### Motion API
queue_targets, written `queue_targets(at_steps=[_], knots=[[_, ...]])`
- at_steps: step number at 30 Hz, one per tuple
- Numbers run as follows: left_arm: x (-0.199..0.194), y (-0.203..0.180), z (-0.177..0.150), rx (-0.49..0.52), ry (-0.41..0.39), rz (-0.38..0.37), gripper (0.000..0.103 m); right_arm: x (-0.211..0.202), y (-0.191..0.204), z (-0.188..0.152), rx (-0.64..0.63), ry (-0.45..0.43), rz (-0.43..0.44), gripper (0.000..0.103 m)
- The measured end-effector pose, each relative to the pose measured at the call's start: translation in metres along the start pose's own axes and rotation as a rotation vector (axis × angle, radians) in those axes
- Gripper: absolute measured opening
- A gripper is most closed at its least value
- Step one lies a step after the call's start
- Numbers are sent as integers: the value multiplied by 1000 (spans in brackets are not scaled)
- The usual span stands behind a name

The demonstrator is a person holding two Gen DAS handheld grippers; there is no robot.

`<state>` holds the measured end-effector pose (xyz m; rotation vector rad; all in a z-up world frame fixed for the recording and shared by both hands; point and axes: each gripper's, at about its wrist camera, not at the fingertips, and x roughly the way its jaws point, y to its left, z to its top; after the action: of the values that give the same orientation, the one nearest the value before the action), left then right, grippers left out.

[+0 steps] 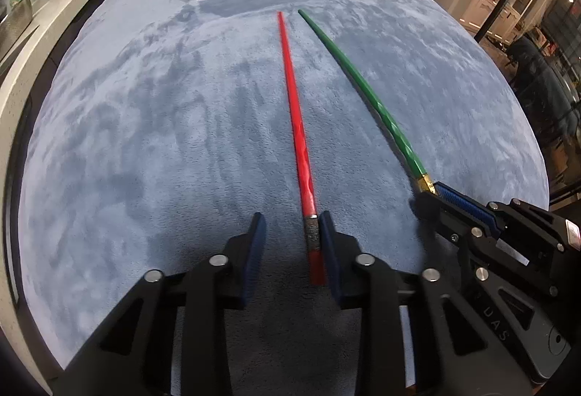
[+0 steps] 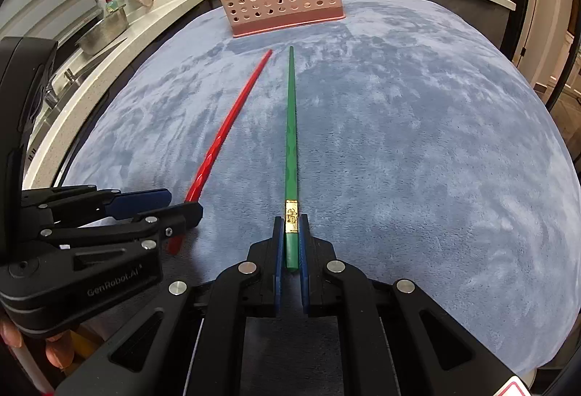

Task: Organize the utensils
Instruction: 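Grasp the bright red chopstick with the left tool while the right tool grasps the green chopstick, then lift the red and green chopsticks and lower them into the pink holder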

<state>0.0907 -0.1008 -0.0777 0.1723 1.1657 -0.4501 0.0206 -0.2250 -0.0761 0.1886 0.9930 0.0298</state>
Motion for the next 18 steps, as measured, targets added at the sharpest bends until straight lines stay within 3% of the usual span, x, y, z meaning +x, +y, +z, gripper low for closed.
queue_targets(at_steps=[2,11,18], knots=[[-2,2,1,-9,-10,0,8,0,2,0,-3,-2,2,7],[-34,15,15,-29,-143,96,8,-22,6,23,-15,-65,5,7],[-67,25,39,-35,-237,115,7,-55,3,64,-11,-172,5,7]])
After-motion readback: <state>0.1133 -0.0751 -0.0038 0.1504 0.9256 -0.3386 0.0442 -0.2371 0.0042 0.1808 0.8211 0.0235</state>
